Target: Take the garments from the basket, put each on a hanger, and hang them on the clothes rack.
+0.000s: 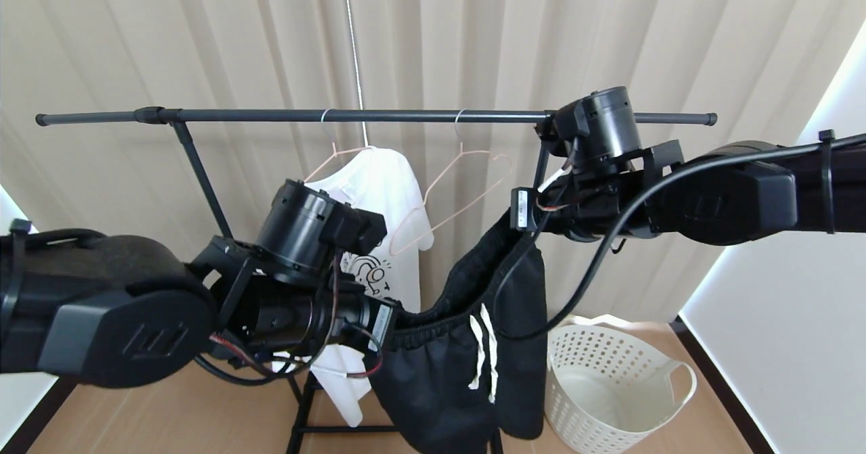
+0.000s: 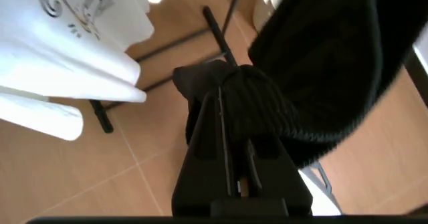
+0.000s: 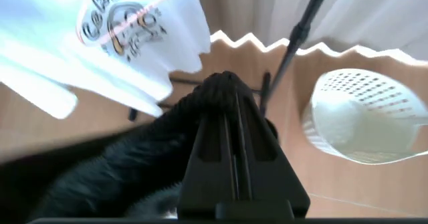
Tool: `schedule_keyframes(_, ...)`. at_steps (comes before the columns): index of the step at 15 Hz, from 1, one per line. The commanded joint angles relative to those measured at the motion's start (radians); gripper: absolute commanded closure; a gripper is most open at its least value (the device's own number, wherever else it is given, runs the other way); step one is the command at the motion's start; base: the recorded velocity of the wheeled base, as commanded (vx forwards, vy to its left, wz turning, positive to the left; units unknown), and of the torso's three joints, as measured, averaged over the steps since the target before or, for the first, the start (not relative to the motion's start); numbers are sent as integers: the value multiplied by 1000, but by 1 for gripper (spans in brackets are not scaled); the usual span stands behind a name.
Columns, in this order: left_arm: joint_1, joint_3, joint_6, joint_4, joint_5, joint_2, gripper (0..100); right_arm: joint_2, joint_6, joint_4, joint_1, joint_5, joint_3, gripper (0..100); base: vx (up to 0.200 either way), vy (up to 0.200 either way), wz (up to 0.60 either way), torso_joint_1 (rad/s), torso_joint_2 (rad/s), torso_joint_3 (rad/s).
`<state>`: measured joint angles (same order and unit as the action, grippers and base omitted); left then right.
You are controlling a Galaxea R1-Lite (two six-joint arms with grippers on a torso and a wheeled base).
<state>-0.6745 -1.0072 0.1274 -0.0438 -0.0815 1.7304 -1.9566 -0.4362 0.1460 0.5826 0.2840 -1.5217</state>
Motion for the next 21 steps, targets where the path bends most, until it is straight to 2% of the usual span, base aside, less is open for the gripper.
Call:
schedule_keyframes(1,-83,68,15,9,3,-22,100,-77,-99,6,31,3,-135,100,0,0,0,0,0,0)
schedule_keyframes(3,-168,67,98,30,9,-15,100,-100,-193,6,46,3,-210,100,0,0,0,0,0,0)
schedule_keyframes(4,-181,65,107,33,16,-14,100,-107,-214,6,48,3,-227,100,0,0,0,0,0,0)
schedule_keyframes(5,-229,62,133,50,62,-12,100,-120,-279,6,51,4,-276,100,0,0,0,0,0,0)
schedule_keyframes(8,-320,48,267,104,95,-5,100,-125,-352,1,51,3,-316,100,0,0,0,0,0,0)
schedule_keyframes(13,-369,61,342,140,95,0,100,-127,-358,-2,51,3,-319,100,0,0,0,0,0,0)
schedule_keyframes(15,-370,68,342,140,95,-3,100,-127,-357,-2,51,3,-319,100,0,0,0,0,0,0)
schedule_keyframes(19,-378,125,339,139,81,-22,100,-114,-355,6,-4,7,-327,100,0,0,0,0,0,0)
schedule_keyframes(21,-341,128,337,139,31,-26,100,-94,-349,11,-40,14,-322,100,0,0,0,0,0,0)
